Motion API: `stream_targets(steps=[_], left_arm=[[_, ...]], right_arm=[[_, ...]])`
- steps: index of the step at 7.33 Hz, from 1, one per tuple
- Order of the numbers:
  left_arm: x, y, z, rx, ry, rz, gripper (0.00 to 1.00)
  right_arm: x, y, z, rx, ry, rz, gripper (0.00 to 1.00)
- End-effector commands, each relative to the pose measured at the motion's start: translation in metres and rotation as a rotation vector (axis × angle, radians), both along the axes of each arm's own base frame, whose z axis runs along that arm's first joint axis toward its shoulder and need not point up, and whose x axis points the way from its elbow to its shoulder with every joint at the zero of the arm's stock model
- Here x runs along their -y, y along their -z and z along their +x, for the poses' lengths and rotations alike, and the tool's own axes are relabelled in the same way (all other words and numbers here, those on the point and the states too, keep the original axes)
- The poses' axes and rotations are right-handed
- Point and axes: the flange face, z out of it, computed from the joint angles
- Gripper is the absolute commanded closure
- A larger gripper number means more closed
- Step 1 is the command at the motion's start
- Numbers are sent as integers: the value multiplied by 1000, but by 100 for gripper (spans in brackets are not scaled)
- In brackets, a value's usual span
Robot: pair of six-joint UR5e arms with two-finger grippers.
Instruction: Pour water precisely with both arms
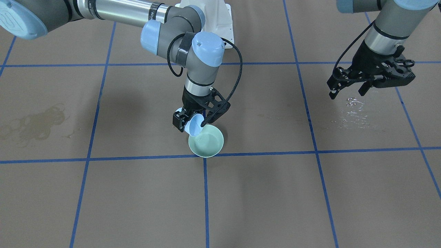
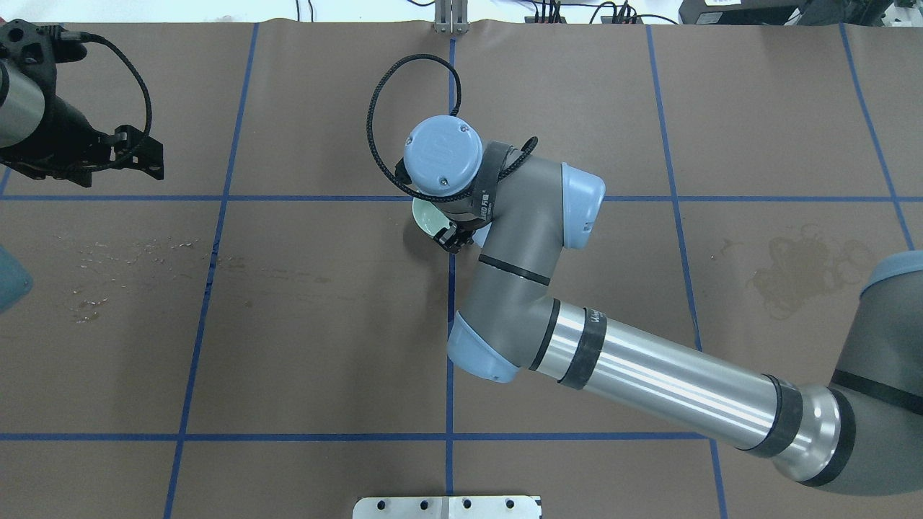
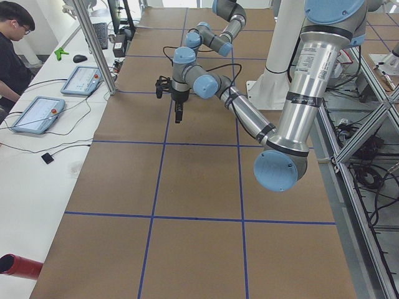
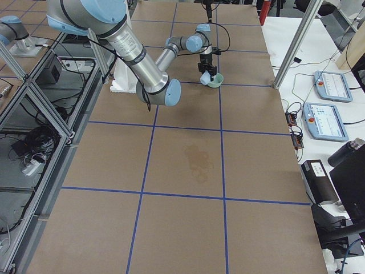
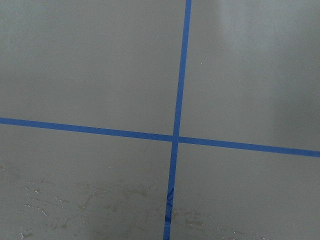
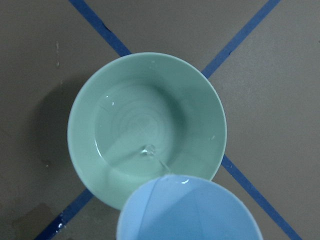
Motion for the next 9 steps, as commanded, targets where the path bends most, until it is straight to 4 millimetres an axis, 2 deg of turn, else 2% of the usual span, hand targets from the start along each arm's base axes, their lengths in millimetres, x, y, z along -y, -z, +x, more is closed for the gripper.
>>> stream_targets(steps=[1, 5, 6, 8, 9], left_arm=[[0, -2, 0, 3, -4, -1, 0], [0, -3, 0, 3, -4, -2, 0], [0, -3, 0, 3, -4, -2, 0], [0, -2, 0, 2, -5, -2, 0], [0, -3, 0, 2, -5, -3, 0]], right_arm=[[7, 25, -16, -84, 17, -26, 100], [-5, 10, -22, -169, 28, -49, 100], [-4, 9, -30, -192, 26, -39, 100], [-9, 16, -40, -198, 33, -27, 100], [-10, 22, -38, -184, 32, -23, 100]])
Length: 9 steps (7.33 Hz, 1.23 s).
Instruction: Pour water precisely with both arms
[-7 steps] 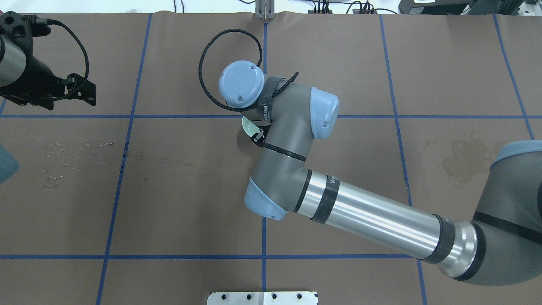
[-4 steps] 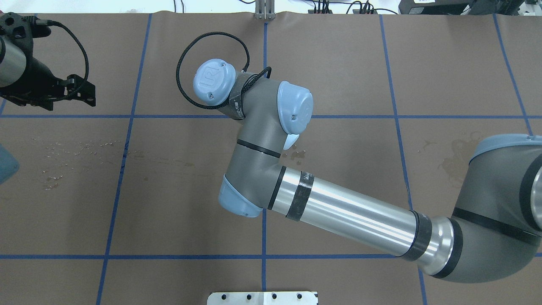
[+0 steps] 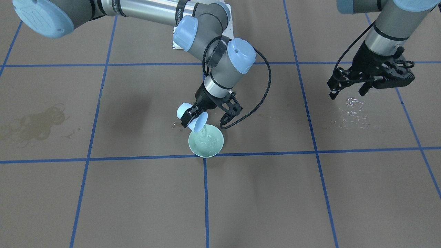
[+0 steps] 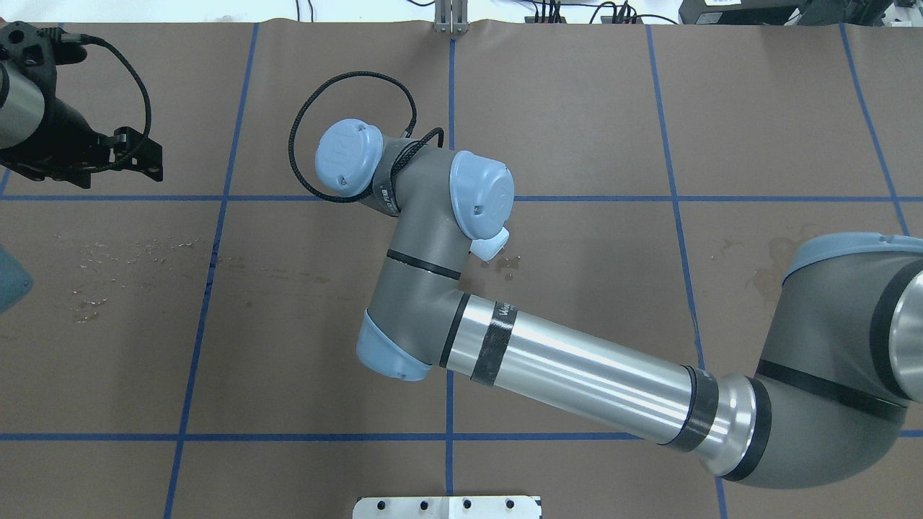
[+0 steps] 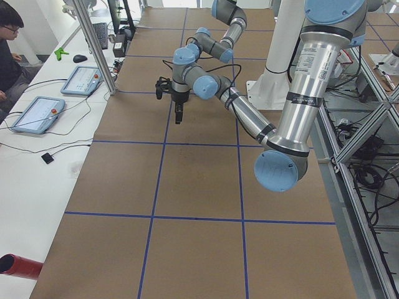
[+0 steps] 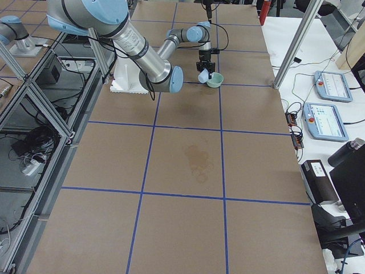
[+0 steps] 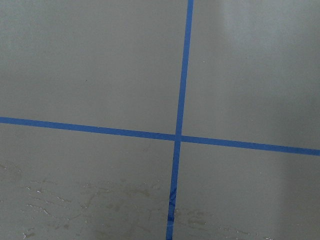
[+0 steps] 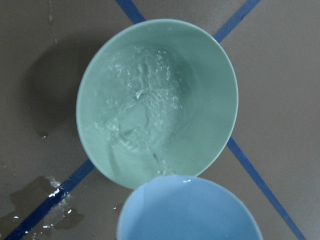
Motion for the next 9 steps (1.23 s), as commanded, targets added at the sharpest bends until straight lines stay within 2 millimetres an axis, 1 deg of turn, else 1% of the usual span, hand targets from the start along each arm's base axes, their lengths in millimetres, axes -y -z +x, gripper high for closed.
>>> stream_targets(steps=[1, 3, 5, 7, 8, 9], left_arm=[[0, 1, 0, -1, 1, 0, 0], [0, 1, 0, -1, 1, 0, 0], [0, -1, 0, 0, 2, -4, 0], [-1, -2, 1, 1, 0, -5, 0], [0, -2, 0, 1, 4, -7, 0], [-1, -1, 0, 0, 5, -7, 0]], right_arm=[[-3, 9, 2, 32, -7, 9, 100], [-9, 13, 17, 106, -12, 39, 100], [-13, 5, 51, 270, -89, 92, 100], [-8, 0, 87, 484, -196, 149, 100], [-15, -9, 111, 608, -270, 163, 100], [-24, -26, 146, 730, -341, 185, 100]])
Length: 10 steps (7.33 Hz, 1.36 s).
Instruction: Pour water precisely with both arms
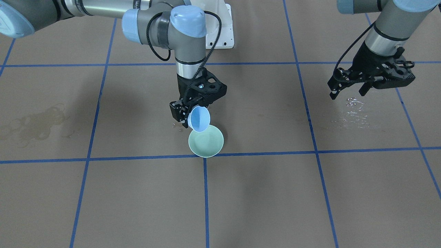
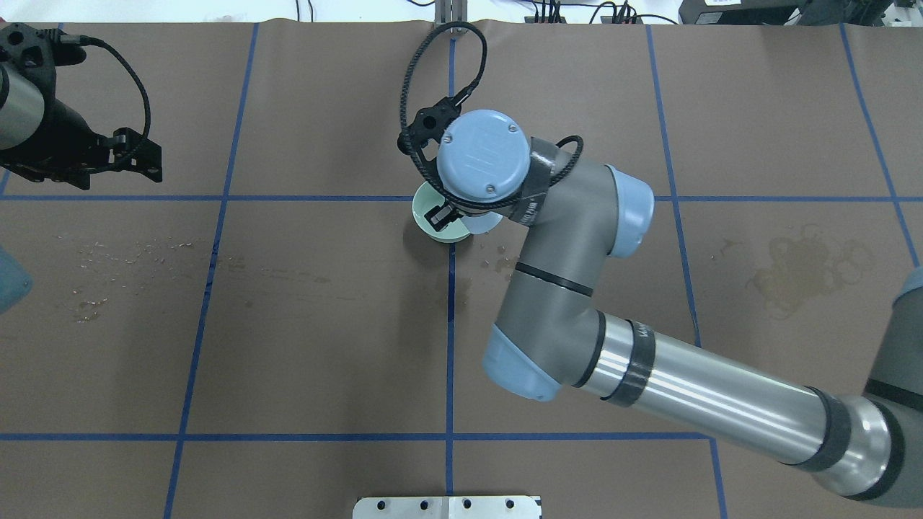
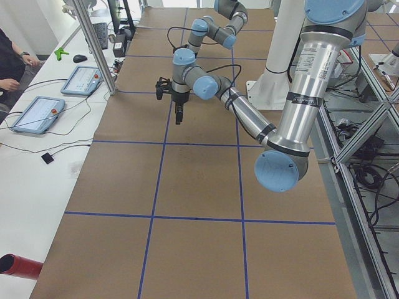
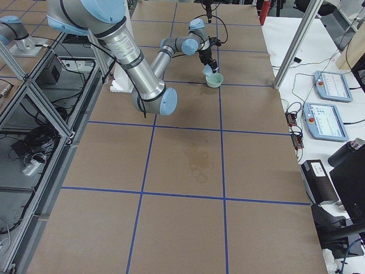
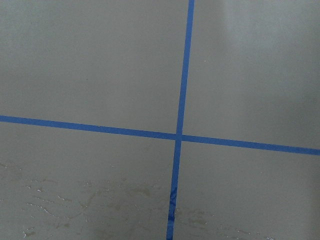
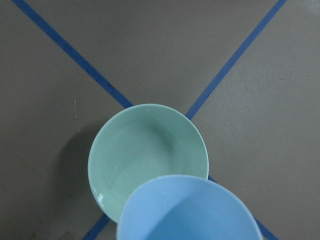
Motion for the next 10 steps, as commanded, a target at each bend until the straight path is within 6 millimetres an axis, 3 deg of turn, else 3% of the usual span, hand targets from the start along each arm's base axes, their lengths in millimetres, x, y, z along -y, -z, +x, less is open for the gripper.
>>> stream_targets(steps=[1, 2, 3, 5, 6, 8, 10], left_arm=[[-1, 1, 0, -1, 2, -2, 0], [-1, 1, 0, -2, 3, -3, 0], [-1, 2, 0, -4, 4, -1, 0], [-1, 3, 0, -5, 5, -1, 0], [-1, 3, 0, -6, 5, 0, 0], [-1, 3, 0, -5, 5, -1, 0], [-1, 5, 0, -7, 5, 3, 0]], right_arm=[[-23, -37, 84, 183, -140, 43, 100], [-39, -71, 133, 149, -259, 79, 100], [-50, -116, 165, 130, -395, 31, 100], [-60, -162, 188, 197, -701, -73, 100], [-97, -211, 185, 178, -840, -48, 100], [-144, -267, 180, 140, -902, 11, 100], [-173, -321, 203, 165, -1008, 6, 100]])
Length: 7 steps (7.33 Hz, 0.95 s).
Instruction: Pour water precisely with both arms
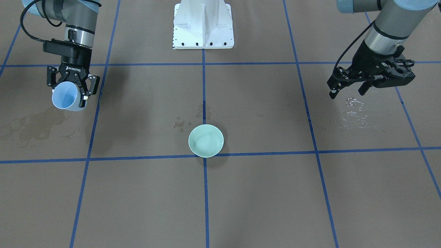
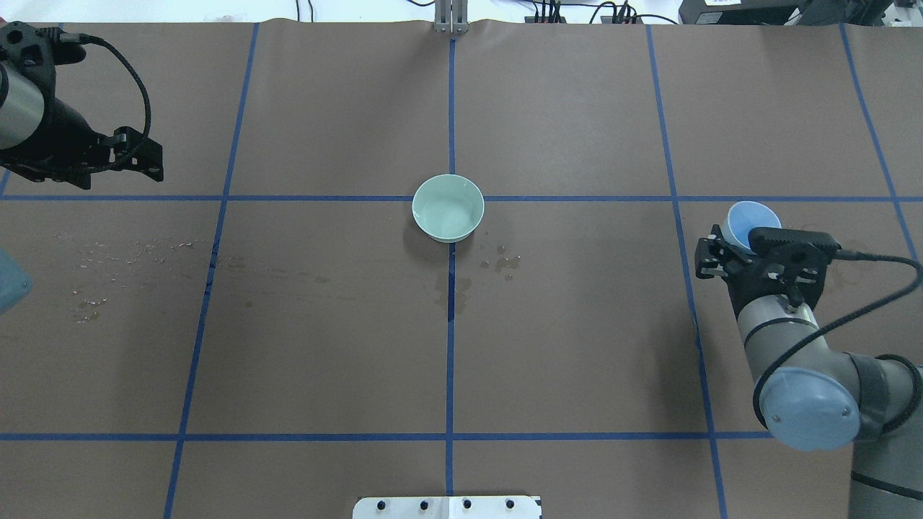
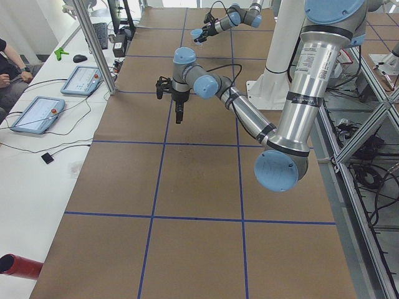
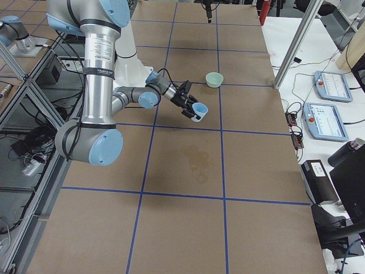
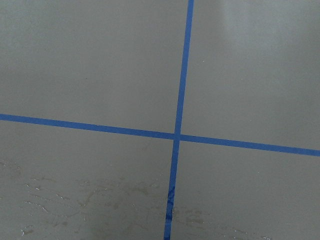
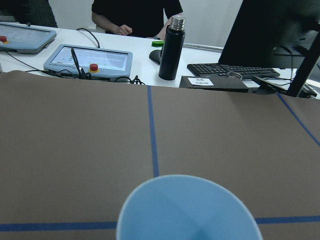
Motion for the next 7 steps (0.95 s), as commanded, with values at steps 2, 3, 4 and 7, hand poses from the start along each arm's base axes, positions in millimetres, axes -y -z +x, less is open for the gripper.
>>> stream_targets(steps=[2, 3, 4, 7], left_arm=[[0, 1, 0, -1, 0, 2, 0], [0, -1, 0, 1, 0, -2, 0], [0, -1, 0, 1, -1, -1, 0], [1, -4, 2, 6, -4, -6, 0]], right_arm=[[-51, -56, -7, 21, -63, 71, 100], [-65, -76, -23, 31, -61, 82, 100], [-74, -91, -31, 26, -58, 100, 100], [-84, -107, -33, 4, -46, 112, 100]])
